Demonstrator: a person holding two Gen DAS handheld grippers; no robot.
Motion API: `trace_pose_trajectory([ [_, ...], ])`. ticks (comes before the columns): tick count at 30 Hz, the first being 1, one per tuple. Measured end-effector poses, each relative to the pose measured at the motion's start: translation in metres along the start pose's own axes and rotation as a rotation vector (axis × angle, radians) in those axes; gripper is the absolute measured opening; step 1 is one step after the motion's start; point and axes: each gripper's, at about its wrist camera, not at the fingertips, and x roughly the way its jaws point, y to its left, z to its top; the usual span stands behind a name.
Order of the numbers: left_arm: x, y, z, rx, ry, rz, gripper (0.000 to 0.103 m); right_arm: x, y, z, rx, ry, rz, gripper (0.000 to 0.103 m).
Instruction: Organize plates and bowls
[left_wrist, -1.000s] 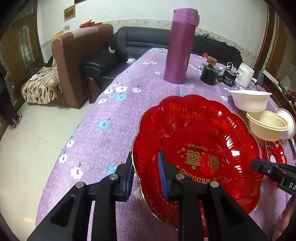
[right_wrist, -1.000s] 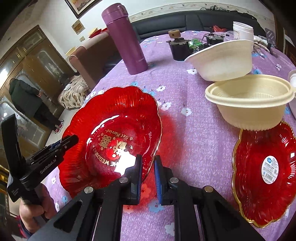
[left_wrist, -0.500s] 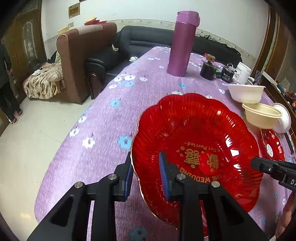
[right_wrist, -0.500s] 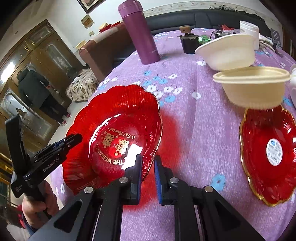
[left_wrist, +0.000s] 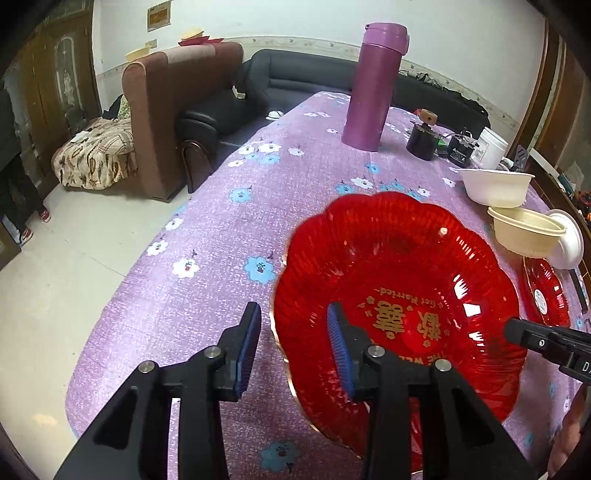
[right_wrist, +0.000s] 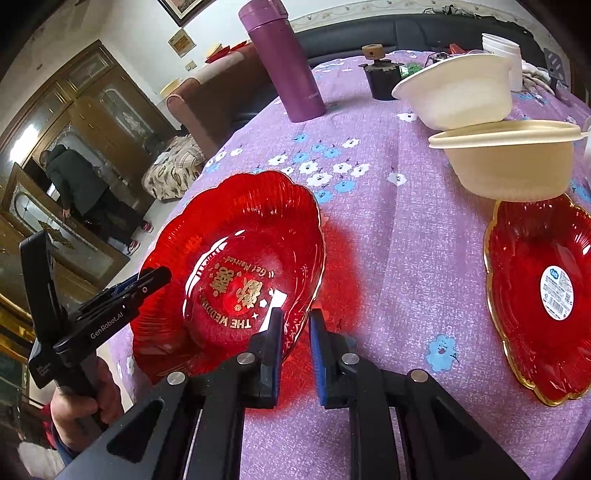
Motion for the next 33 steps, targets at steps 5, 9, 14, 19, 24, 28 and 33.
trace_pose_trajectory([
  [5, -0.011, 0.003, 0.000, 0.001, -0.021, 0.024, 0.048, -0.013, -0.006, -0.002, -0.001, -0.036, -0.006, 0.017],
  [9, -0.022, 0.005, 0.001, -0.004, -0.038, 0.034, 0.048, -0.033, -0.011, -0.007, -0.010, -0.090, -0.018, 0.017],
  [14, -0.039, -0.009, 0.005, 0.021, -0.068, 0.019, 0.048, -0.056, -0.019, -0.012, -0.014, -0.152, -0.027, 0.017],
  [19, -0.052, -0.038, 0.008, 0.079, -0.086, -0.018, 0.052, -0.072, -0.032, -0.018, -0.004, -0.189, -0.024, 0.017],
  [24, -0.057, -0.075, 0.010, 0.146, -0.086, -0.057, 0.053, -0.089, -0.051, -0.026, 0.023, -0.220, -0.022, 0.017],
  [28, -0.055, -0.105, 0.010, 0.194, -0.066, -0.096, 0.053, -0.106, -0.072, -0.031, 0.068, -0.257, -0.029, 0.017],
  [33, -0.052, -0.145, 0.012, 0.236, -0.038, -0.174, 0.052, -0.140, -0.109, -0.039, 0.150, -0.343, -0.070, 0.017],
])
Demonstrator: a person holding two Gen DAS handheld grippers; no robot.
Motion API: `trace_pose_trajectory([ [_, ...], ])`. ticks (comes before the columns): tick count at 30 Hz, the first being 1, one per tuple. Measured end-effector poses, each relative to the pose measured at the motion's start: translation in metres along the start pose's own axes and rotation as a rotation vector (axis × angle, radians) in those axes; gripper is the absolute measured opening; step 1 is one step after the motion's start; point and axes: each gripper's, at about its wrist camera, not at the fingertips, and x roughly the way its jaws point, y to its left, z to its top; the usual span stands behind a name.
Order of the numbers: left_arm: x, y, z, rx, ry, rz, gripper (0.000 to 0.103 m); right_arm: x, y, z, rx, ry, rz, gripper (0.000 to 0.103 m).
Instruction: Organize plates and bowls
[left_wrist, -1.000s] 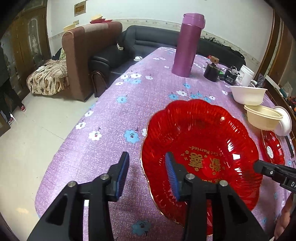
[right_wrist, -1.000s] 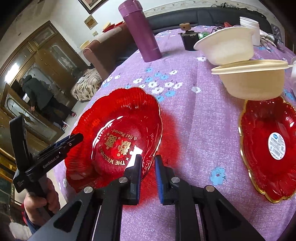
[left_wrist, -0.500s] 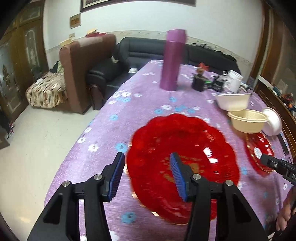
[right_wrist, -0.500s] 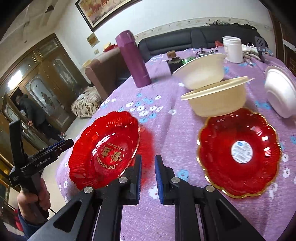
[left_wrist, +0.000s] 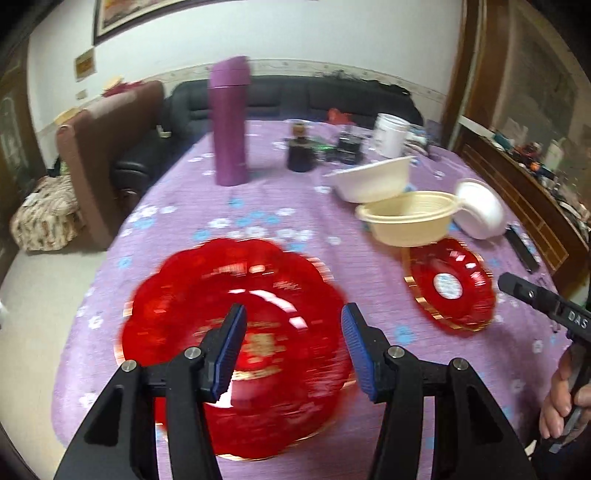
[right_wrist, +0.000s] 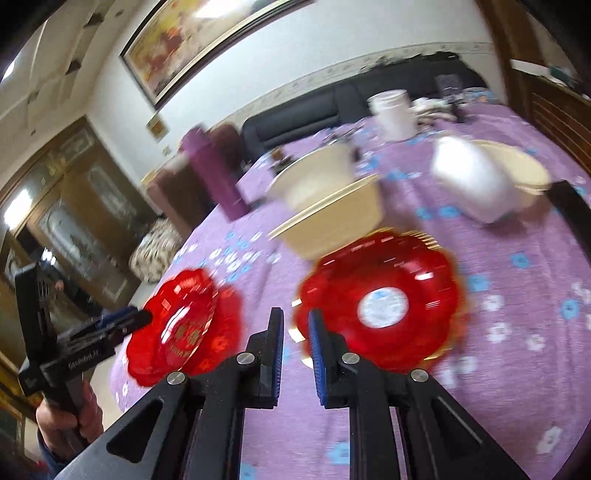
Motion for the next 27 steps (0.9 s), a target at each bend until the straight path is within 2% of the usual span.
trace_pose_trajectory([
  [3, 0.009, -0.026, 0.007, 0.027, 0.011, -0.041, 0.052, -0.013, -0.023, 0.005, 0.045, -0.046, -0.053, 0.017],
  [8, 0.029, -0.066, 0.014, 0.059, 0.067, -0.117, 0.052, -0.017, -0.060, 0.014, 0.129, -0.074, -0.099, 0.017],
  [13, 0.047, -0.092, 0.018, 0.082, 0.082, -0.109, 0.053, -0.018, -0.085, 0.014, 0.167, -0.081, -0.134, 0.017],
  [15, 0.055, -0.096, 0.021, 0.086, 0.086, -0.091, 0.059, -0.015, -0.090, 0.015, 0.177, -0.073, -0.142, 0.017],
  [21, 0.077, -0.100, 0.027, 0.069, 0.115, -0.067, 0.061, -0.006, -0.100, 0.015, 0.182, -0.055, -0.133, 0.017],
  [24, 0.084, -0.100, 0.029, 0.065, 0.122, -0.050, 0.066, -0.001, -0.100, 0.015, 0.186, -0.045, -0.103, 0.018],
  [25, 0.086, -0.099, 0.030, 0.063, 0.119, -0.043, 0.070, 0.000, -0.100, 0.014, 0.185, -0.043, -0.101, 0.020],
  [27, 0.089, -0.098, 0.031, 0.055, 0.115, -0.026, 0.072, 0.002, -0.102, 0.014, 0.182, -0.039, -0.098, 0.035],
])
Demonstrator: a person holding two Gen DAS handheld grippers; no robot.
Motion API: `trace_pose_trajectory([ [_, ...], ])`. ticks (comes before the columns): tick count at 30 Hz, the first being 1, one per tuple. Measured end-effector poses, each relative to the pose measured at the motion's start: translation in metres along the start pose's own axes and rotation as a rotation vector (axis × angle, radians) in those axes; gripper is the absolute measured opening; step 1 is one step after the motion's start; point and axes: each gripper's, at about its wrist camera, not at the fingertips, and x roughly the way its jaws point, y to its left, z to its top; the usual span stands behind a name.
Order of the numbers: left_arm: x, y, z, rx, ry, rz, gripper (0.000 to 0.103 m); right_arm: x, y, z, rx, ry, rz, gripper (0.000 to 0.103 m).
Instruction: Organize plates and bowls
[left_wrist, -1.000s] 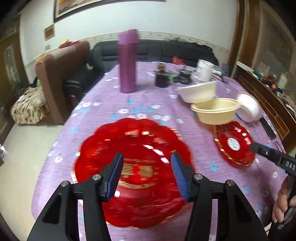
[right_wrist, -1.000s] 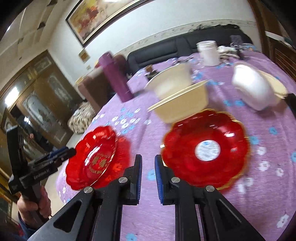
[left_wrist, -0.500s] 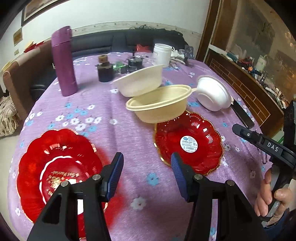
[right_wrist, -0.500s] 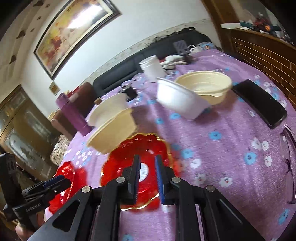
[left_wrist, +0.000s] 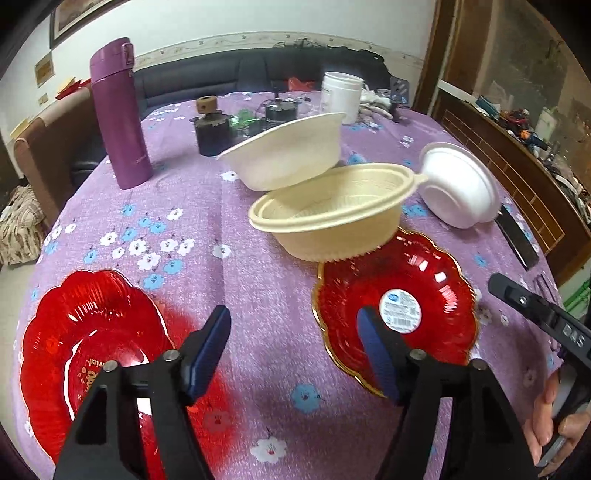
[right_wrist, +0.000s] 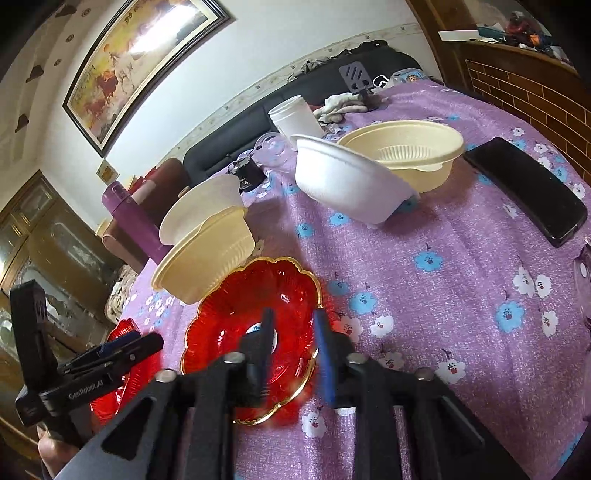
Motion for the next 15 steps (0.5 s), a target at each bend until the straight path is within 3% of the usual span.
trace_pose_trajectory([
  [2, 0.006, 0.002, 0.001, -0.011, 0.012, 0.005, 0.072, 0.001, -0.003, -0.001, 0.007, -0.003, 0.003, 0.042],
  [10, 0.028, 0.005, 0.004, -0.034, 0.042, 0.019, 0.072, 0.009, -0.004, -0.003, -0.005, 0.022, 0.016, 0.042],
  [14, 0.040, 0.007, 0.005, -0.049, 0.052, 0.023, 0.069, 0.016, -0.001, -0.007, -0.026, 0.047, 0.005, 0.035],
  [15, 0.043, 0.006, 0.004, -0.051, 0.056, 0.018, 0.061, 0.017, 0.001, -0.007, -0.035, 0.043, -0.008, 0.031],
])
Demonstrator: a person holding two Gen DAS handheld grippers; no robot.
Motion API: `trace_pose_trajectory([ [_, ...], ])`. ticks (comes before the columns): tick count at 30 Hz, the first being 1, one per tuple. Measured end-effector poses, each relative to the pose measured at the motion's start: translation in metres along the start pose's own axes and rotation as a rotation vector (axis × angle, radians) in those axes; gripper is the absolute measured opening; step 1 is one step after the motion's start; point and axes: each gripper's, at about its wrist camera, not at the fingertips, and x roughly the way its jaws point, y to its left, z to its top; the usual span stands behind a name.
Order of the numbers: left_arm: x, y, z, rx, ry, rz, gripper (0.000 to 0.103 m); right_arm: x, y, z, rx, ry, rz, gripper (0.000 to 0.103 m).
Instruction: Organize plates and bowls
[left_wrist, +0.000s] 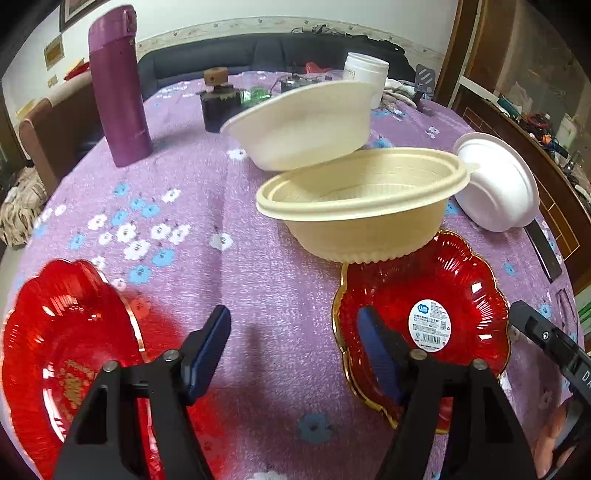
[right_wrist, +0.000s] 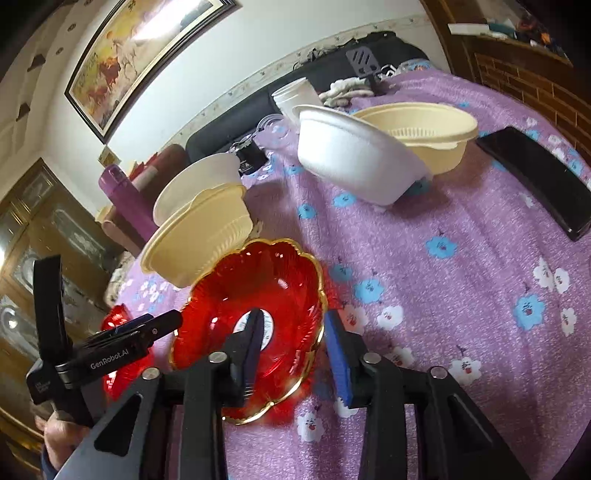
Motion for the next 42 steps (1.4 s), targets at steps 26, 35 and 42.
trace_pose_trajectory([
  [26, 0.018, -0.021, -0.002, 0.032, 0.022, -0.075, 0.026, 0.004, -0.008, -0.003, 0.017, 0.029, -0.021, 0.013],
  [35, 0.009, -0.023, -0.011, 0.046, -0.024, -0.052, 0.016, 0.004, 0.001, -0.008, -0.041, 0.025, -0.051, 0.012],
  [42, -0.001, -0.007, -0.026, 0.007, -0.020, -0.059, 0.016, 0.002, 0.016, -0.013, -0.109, 0.042, -0.028, 0.012],
])
